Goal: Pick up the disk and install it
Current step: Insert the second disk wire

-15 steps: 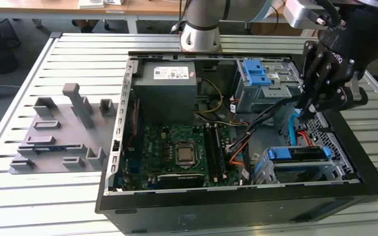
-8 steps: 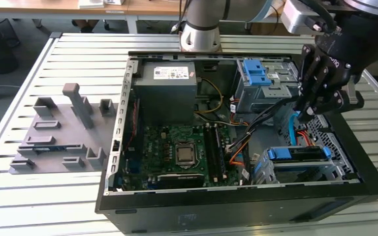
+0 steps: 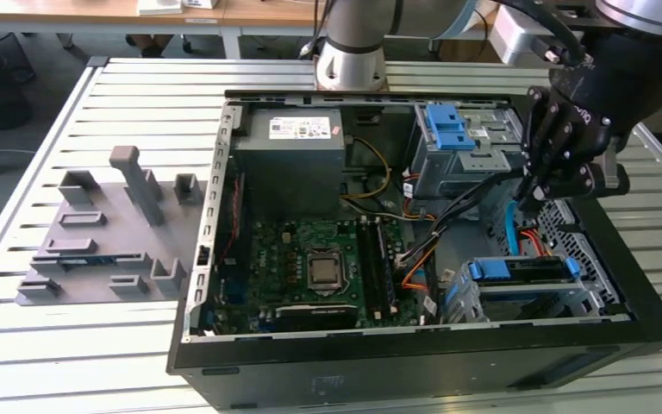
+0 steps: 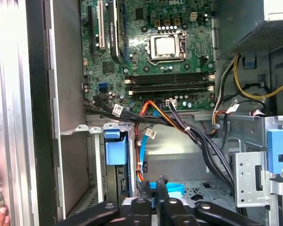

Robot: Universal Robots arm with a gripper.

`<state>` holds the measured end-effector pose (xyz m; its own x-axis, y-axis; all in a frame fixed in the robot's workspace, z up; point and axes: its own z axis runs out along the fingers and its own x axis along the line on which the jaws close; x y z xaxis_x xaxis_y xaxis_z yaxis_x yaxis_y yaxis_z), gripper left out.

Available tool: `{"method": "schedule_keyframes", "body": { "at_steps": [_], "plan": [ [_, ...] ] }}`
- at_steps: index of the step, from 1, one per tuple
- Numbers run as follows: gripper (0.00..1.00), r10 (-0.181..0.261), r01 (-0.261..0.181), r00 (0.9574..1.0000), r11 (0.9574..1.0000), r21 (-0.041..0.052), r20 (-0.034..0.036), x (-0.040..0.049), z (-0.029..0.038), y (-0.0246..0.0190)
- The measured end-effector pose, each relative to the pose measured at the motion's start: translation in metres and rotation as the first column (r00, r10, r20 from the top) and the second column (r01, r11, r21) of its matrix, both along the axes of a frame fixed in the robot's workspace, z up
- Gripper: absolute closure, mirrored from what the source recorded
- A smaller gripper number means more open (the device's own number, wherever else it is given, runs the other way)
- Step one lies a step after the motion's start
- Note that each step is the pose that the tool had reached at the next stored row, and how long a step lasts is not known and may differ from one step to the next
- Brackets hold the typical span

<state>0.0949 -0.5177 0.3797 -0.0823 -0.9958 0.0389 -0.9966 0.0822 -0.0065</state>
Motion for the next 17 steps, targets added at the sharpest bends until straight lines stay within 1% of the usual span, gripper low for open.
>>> {"method": "schedule_keyframes", "body": {
  "at_steps": [1,2,3,11,12,14,17],
  "plan": [
    [0.85,0.0,0.0,1.0,1.0,-0.0002,0.0,0.0002,-0.0006,0.0],
    [0.85,0.0,0.0,1.0,1.0,-0.0005,0.0,0.0003,-0.001,0.0],
    [0.89,0.0,0.0,1.0,1.0,-0.0006,0.0,0.0004,-0.0015,0.0],
    [0.89,0.0,0.0,1.0,1.0,-0.0015,0.0,0.0009,-0.0036,0.0],
    [0.82,0.0,0.0,1.0,1.0,-0.0022,0.0,0.0009,-0.0037,0.0],
    [0.82,0.0,0.0,1.0,1.0,-0.0066,0.0,0.001,-0.0039,0.0],
    [0.82,0.0,0.0,1.0,0.9998,-0.0201,0.0,0.0009,-0.0042,0.0]
  ]
}}
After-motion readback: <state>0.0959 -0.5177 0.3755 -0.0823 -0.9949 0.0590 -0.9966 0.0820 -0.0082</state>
